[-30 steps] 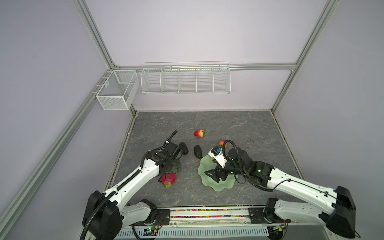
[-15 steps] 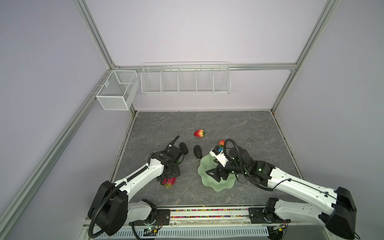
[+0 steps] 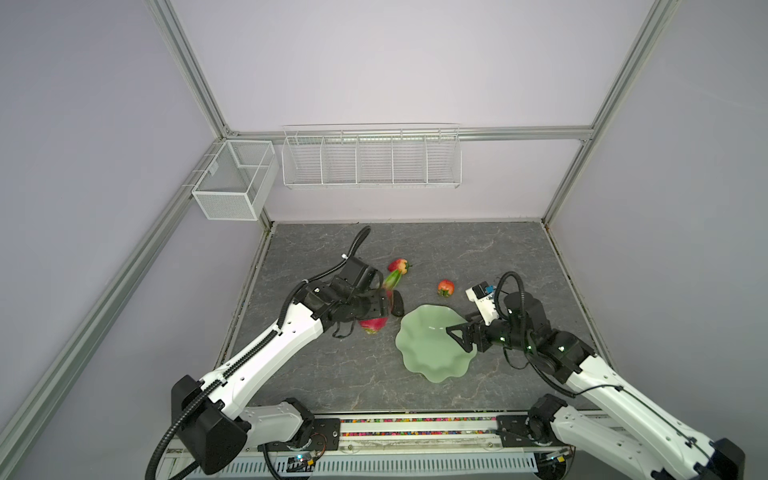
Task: Place and organize the fake fruits in the fruit bowl
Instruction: 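Lower the dragon fruit into the green bowl and open the left gripper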
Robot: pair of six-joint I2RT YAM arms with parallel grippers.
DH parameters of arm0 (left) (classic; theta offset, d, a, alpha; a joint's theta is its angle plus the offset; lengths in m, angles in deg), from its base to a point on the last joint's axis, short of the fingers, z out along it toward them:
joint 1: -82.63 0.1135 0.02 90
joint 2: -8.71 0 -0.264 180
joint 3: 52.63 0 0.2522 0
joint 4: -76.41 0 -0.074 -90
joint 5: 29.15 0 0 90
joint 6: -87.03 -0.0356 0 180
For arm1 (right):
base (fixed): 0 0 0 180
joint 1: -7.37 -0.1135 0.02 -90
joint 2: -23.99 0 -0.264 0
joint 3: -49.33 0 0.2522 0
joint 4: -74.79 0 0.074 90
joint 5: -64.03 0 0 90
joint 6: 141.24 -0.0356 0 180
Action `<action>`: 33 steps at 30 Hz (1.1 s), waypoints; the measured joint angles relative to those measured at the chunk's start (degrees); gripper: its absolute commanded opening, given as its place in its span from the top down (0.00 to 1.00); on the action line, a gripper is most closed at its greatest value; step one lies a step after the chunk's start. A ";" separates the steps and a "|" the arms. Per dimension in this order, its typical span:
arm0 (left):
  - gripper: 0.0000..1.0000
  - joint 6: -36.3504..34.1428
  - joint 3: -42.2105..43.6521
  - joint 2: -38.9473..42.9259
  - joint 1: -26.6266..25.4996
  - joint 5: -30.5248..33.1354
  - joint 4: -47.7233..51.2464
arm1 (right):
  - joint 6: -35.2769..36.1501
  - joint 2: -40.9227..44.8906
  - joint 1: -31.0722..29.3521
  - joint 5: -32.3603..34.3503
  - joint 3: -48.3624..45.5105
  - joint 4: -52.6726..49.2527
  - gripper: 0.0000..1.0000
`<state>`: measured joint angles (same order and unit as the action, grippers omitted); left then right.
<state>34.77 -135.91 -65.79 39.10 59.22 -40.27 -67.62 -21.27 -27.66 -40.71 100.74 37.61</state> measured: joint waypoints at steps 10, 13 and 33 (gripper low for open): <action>0.49 -1.86 -7.54 -18.95 -10.82 -8.55 -6.64 | -3.13 9.42 0.28 -1.22 -3.30 -6.38 0.11; 0.49 -3.41 -8.72 -21.99 -12.37 -8.96 -6.29 | -3.43 11.43 0.33 -1.16 -3.91 -7.13 0.11; 0.39 -7.21 -9.44 -30.73 -14.62 -8.28 -4.68 | -3.76 11.96 0.35 -1.18 -4.68 -7.82 0.11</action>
<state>27.55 -145.35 -96.52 24.48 50.94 -44.94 -71.38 -9.31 -27.31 -41.89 96.06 29.78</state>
